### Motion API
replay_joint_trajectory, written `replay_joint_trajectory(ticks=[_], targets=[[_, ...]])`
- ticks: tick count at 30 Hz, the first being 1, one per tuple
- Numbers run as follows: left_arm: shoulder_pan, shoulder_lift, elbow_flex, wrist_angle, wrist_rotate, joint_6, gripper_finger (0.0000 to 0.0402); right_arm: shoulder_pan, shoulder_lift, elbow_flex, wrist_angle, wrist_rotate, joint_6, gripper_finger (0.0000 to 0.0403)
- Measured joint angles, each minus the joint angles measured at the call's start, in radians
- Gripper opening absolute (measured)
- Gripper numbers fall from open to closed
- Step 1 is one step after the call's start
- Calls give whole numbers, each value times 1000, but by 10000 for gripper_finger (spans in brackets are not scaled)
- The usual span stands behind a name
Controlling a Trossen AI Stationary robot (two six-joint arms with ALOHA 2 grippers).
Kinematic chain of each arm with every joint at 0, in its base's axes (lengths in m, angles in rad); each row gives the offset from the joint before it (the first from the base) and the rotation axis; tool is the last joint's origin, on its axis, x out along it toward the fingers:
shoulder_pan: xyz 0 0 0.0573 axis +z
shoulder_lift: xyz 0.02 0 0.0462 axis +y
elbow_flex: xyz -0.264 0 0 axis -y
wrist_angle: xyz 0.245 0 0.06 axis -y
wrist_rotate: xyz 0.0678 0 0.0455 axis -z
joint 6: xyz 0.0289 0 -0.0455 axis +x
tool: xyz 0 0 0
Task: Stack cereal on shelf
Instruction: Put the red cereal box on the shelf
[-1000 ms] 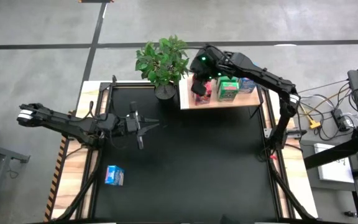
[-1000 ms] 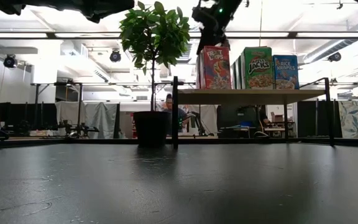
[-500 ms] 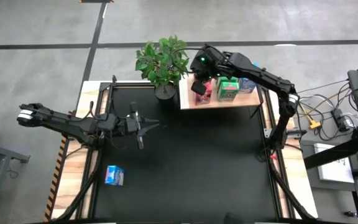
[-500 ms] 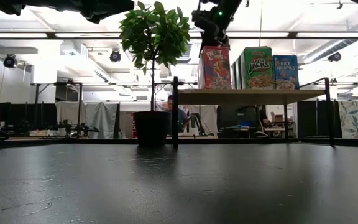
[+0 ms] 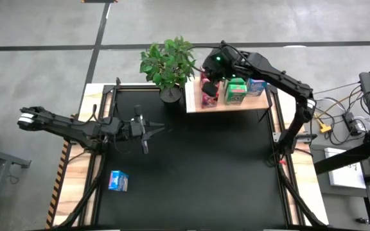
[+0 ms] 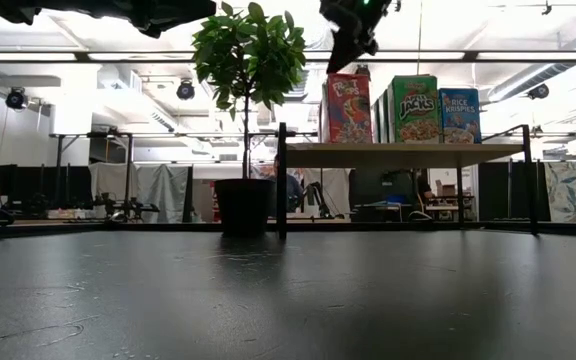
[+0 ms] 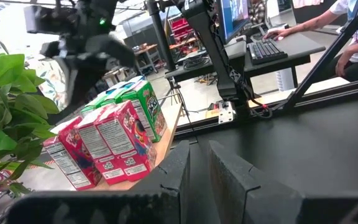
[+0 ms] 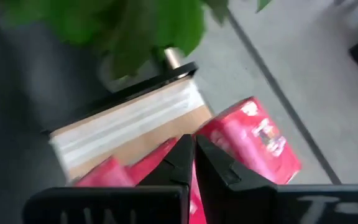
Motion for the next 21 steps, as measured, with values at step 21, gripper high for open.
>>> replay_joint_trajectory(ticks=[21], targets=[[0, 0, 0, 0, 0, 0, 39, 67, -22, -84, -81, -126, 4, 9]])
